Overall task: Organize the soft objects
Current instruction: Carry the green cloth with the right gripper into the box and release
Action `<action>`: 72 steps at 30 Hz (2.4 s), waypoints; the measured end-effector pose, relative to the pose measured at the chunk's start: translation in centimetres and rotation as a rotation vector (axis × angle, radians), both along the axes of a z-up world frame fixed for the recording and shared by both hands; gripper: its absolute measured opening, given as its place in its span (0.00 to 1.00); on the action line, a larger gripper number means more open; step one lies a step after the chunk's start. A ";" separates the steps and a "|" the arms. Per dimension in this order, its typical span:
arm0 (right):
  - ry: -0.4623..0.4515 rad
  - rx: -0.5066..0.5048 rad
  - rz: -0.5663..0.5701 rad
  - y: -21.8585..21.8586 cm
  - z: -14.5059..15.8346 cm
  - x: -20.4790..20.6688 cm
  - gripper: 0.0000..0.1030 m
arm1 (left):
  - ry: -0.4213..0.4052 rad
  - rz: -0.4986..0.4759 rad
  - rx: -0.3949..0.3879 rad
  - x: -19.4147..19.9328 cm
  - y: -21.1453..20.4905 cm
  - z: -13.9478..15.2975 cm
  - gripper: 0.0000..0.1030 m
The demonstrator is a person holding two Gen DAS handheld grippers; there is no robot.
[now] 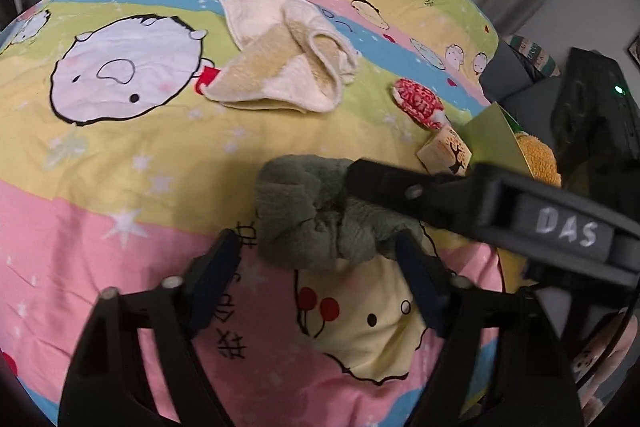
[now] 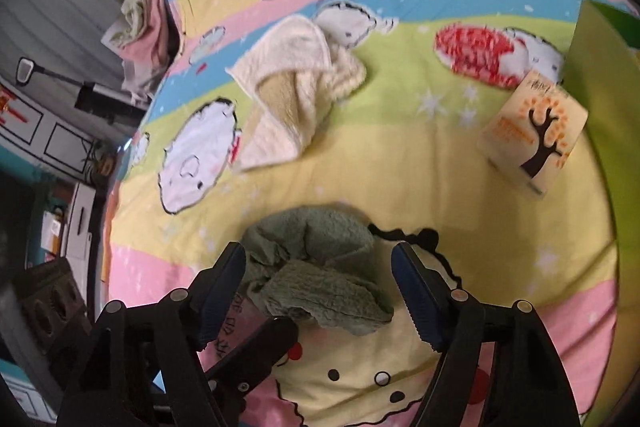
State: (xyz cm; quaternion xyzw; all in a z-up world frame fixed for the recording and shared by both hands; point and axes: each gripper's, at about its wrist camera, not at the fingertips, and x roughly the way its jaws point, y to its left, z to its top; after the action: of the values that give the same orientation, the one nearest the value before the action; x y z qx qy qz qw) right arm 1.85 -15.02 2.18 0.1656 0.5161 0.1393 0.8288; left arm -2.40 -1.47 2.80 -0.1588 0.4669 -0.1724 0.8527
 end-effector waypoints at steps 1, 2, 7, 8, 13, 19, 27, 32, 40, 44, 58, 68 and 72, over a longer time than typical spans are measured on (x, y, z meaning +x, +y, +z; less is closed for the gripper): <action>0.008 -0.004 0.002 0.1 -0.3 0.0 0.71 | 0.004 -0.008 0.006 0.0 -0.2 -0.1 0.60; 0.017 -0.013 0.007 0.2 -0.7 0.1 0.70 | 0.010 -0.013 0.010 0.0 -0.3 -0.2 0.57; 0.045 0.012 0.028 0.1 -2.0 0.3 0.57 | -0.001 -0.011 0.013 0.1 -0.6 -0.4 0.42; 0.036 0.011 0.030 0.1 -1.9 0.1 0.54 | -0.003 -0.020 0.009 0.0 -0.6 -0.4 0.38; 0.039 0.079 0.069 0.0 -2.5 -0.3 0.39 | -0.060 -0.063 0.064 -0.9 -1.9 0.0 0.25; -0.015 0.082 0.081 -0.2 -1.0 -1.4 0.37 | -0.140 -0.088 0.071 -2.0 -2.7 1.8 0.24; -0.163 0.152 0.072 -3.0 4.0 -4.1 0.37 | -0.342 -0.161 0.058 -4.4 -5.1 6.9 0.24; -0.295 0.133 -0.012 -6.9 8.1 -6.3 0.37 | -0.424 -0.242 0.040 -4.3 -10.0 10.0 0.24; -0.434 0.084 -0.255 -16.0 11.6 -9.6 0.37 | -0.477 -0.436 0.012 -3.5 -19.3 12.2 0.24; -0.450 0.091 -0.352 -20.1 11.6 -11.0 0.37 | -0.475 -0.536 -0.001 -3.5 -23.1 12.1 0.24; -0.299 0.102 -0.583 -29.0 6.9 -11.6 0.37 | -0.265 -0.659 0.047 -1.2 -31.1 8.0 0.24; -0.156 0.095 -0.620 -30.6 3.1 -9.5 0.37 | -0.136 -0.621 0.086 0.2 -33.0 5.4 0.24; -0.135 0.101 -0.635 -31.0 2.5 -9.3 0.37 | -0.080 -0.608 0.123 0.7 -33.4 4.8 0.28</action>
State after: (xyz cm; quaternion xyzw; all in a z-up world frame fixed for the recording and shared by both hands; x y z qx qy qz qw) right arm -7.47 -46.06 4.68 0.3496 0.3751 -0.0900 0.8538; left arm -1.66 -34.84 7.59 0.0469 0.4687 -0.3971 0.7877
